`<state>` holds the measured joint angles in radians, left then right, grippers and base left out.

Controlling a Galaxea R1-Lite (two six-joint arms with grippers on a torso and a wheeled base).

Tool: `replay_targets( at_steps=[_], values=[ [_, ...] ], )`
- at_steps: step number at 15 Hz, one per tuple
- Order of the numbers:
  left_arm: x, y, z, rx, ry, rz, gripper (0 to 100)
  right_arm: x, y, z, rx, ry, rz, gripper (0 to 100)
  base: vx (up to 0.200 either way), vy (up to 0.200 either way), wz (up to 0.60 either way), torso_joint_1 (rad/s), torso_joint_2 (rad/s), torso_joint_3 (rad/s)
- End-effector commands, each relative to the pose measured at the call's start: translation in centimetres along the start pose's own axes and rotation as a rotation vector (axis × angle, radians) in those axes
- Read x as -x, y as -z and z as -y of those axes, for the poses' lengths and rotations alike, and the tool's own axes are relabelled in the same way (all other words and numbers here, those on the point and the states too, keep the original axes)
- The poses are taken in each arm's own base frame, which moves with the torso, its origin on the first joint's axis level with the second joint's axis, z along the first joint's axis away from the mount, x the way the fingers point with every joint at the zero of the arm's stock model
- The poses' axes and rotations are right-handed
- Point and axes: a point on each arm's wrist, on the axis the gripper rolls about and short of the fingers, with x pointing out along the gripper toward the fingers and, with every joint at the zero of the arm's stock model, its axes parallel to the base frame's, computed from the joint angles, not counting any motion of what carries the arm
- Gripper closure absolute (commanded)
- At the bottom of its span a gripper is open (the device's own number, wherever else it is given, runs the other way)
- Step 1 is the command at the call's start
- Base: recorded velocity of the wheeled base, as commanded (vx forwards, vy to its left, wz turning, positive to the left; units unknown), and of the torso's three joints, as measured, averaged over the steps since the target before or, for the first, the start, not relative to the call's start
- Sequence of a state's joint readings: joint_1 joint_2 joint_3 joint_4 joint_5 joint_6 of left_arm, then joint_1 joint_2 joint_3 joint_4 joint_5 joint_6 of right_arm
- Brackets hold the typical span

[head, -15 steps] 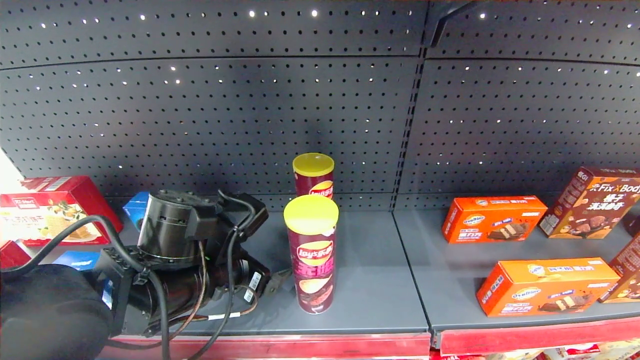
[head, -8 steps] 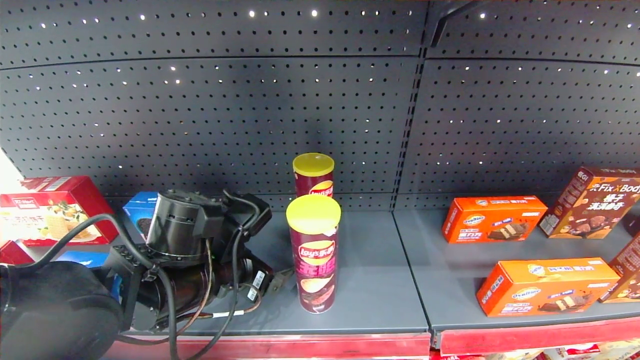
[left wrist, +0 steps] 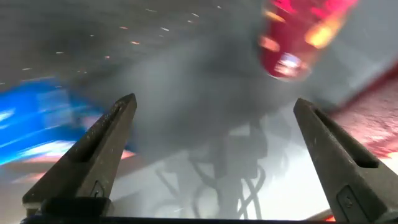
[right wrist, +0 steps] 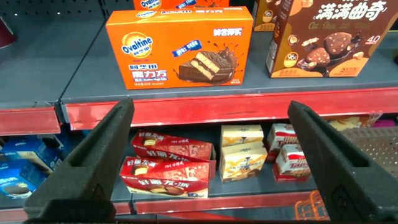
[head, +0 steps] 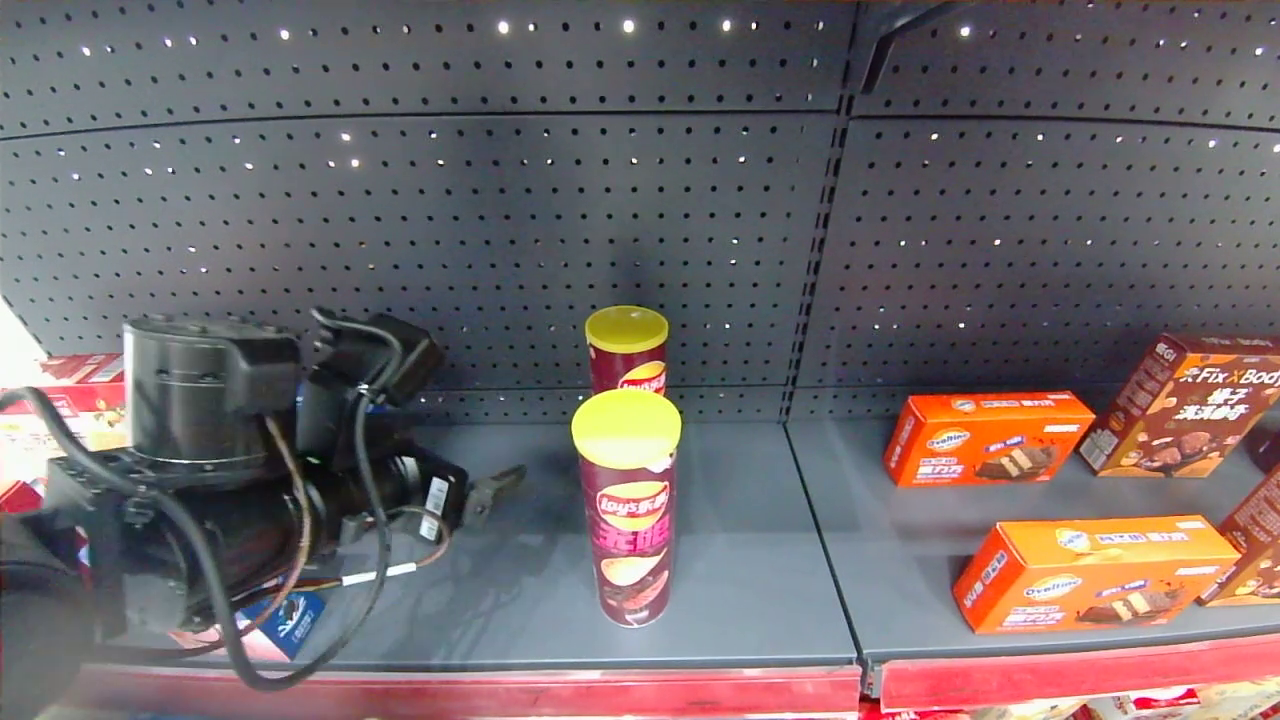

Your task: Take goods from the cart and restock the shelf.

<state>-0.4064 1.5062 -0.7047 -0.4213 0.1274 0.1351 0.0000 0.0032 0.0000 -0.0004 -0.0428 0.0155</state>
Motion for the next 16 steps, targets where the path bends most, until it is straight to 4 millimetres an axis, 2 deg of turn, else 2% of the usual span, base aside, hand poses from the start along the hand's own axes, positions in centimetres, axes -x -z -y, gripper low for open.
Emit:
replay_targets(
  at_steps=[1,2,3,4,5,6,7,8,9,10,11,13,14,16],
  values=[
    [6.6,-1.2,-3.4,0.057,-0.137,0.175,0,0.0,0.0,0.0,0.000,0.000,0.000,0,0.000,0.000,0.00,0.000,0.00,0.000],
    [8.3,-1.2,-3.9,0.067,-0.169,0.217,0,0.0,0.0,0.0,0.000,0.000,0.000,0,0.000,0.000,0.00,0.000,0.00,0.000],
    [11.2,-0.8,-4.6,0.086,-0.230,0.282,0,0.0,0.0,0.0,0.000,0.000,0.000,0,0.000,0.000,0.00,0.000,0.00,0.000],
    [12.8,0.0,-4.6,0.116,-0.253,0.316,0,0.0,0.0,0.0,0.000,0.000,0.000,0,0.000,0.000,0.00,0.000,0.00,0.000],
    [13.7,0.4,-4.5,0.135,-0.256,0.338,0,0.0,0.0,0.0,0.000,0.000,-0.002,0,0.000,0.000,0.00,0.000,0.00,0.000],
    [16.7,2.2,-3.9,0.166,-0.275,0.410,0,0.0,0.0,0.0,0.000,0.000,0.000,0,0.000,0.000,0.00,0.000,0.00,0.000],
    [18.2,3.7,-3.6,0.176,-0.315,0.440,0,0.0,0.0,0.0,0.000,0.000,-0.002,0,0.000,0.000,0.00,0.000,0.00,0.000],
    [19.5,6.5,-3.0,0.189,-0.357,0.453,0,0.0,0.0,0.0,0.000,0.000,0.000,0,0.000,0.000,0.00,0.000,0.00,0.000],
    [20.0,8.6,-2.5,0.198,-0.373,0.450,0,0.0,0.0,0.0,0.000,0.000,0.000,0,0.000,0.000,0.00,0.000,0.00,0.000],
    [20.1,11.8,-1.8,0.203,-0.398,0.425,0,0.0,0.0,0.0,0.000,0.000,0.000,0,0.000,0.000,0.00,0.000,0.00,0.000],
    [20.0,13.3,-1.4,0.214,-0.411,0.414,0,0.0,0.0,0.0,0.000,0.000,-0.002,0,0.000,0.000,0.00,0.000,0.00,0.000],
    [19.8,15.7,-0.9,0.238,-0.441,0.387,0,0.0,0.0,0.0,0.000,0.000,0.000,0,0.000,0.000,0.00,0.000,0.00,0.000],
    [20.4,16.5,-0.6,0.246,-0.450,0.395,0,0.0,0.0,0.0,0.000,0.000,-0.002,0,0.000,0.000,0.00,0.000,0.00,0.000],
    [20.6,17.4,-0.3,0.256,-0.445,0.379,0,0.0,0.0,0.0,0.000,0.000,0.000,0,0.000,0.000,0.00,0.000,0.00,0.000]
  ],
)
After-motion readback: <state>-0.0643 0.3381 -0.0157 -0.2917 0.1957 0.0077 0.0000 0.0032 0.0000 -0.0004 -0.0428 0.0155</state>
